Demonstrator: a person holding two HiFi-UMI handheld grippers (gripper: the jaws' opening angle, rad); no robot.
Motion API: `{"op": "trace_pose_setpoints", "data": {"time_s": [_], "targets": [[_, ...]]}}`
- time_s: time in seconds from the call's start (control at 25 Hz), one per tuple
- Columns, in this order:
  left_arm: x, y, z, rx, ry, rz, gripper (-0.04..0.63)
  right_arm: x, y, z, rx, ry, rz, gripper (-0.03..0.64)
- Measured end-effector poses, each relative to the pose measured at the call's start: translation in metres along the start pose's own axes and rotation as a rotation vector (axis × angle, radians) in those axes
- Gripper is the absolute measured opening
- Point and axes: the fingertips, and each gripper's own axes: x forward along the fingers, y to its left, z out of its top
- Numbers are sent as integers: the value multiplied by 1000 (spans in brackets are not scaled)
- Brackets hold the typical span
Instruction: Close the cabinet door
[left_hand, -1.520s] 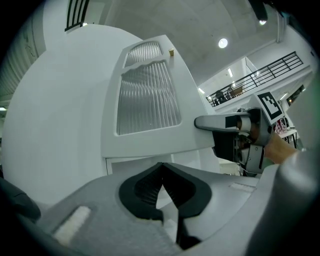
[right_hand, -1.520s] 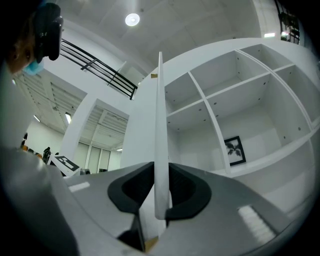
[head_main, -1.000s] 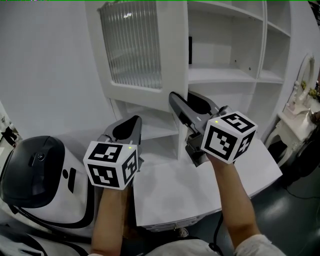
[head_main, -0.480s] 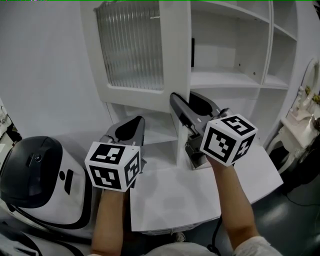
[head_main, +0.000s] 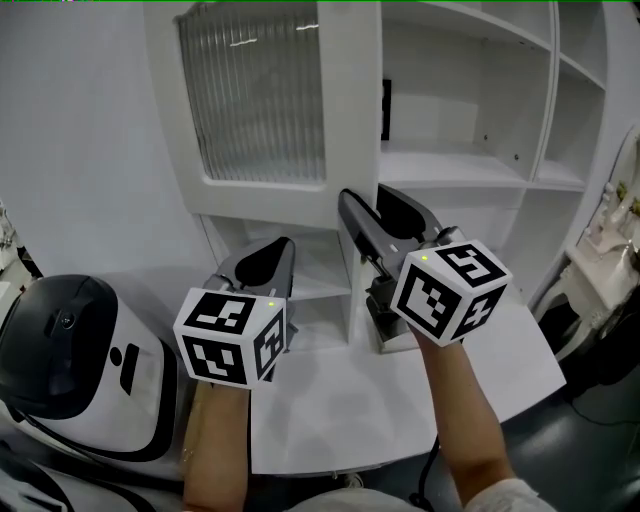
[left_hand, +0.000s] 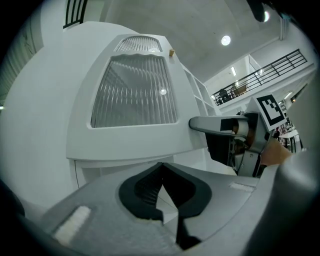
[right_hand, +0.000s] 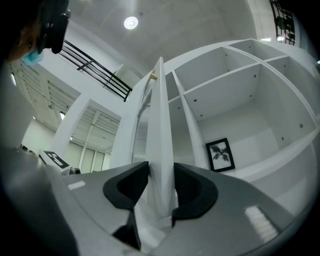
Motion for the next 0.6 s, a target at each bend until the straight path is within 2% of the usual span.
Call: {"op": "trace_pose_setpoints", "data": {"time_s": [0.24,0.6], "targets": [[12,1,-1,-12,-4,14,-3,8,-15,-2,1,0,-30,188],[28,5,-8,-24,15,53,-3,20,-37,-5,15,8,-18,234]]}}
